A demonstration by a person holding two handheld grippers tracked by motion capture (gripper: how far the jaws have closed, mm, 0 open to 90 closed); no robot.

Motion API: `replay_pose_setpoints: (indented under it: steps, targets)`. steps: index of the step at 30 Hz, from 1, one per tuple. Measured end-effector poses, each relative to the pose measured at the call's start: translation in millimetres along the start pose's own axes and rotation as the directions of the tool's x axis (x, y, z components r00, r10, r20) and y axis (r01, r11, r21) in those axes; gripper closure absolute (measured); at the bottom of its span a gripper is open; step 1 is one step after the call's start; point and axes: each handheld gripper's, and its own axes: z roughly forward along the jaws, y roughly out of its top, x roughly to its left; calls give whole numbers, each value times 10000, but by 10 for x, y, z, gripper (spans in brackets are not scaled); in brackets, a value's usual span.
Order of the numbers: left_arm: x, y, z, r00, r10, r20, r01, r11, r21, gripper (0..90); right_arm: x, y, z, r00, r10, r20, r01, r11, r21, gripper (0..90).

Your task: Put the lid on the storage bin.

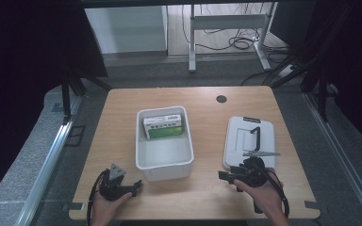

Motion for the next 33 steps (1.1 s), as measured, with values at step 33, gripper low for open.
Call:
replay_pose_setpoints:
  steps: [33]
  targets:
    - [0, 0, 1, 10000, 12, -11, -12, 10000, -12, 127, -12, 629, -230, 9985, 188, 516, -174, 9994, -283, 352]
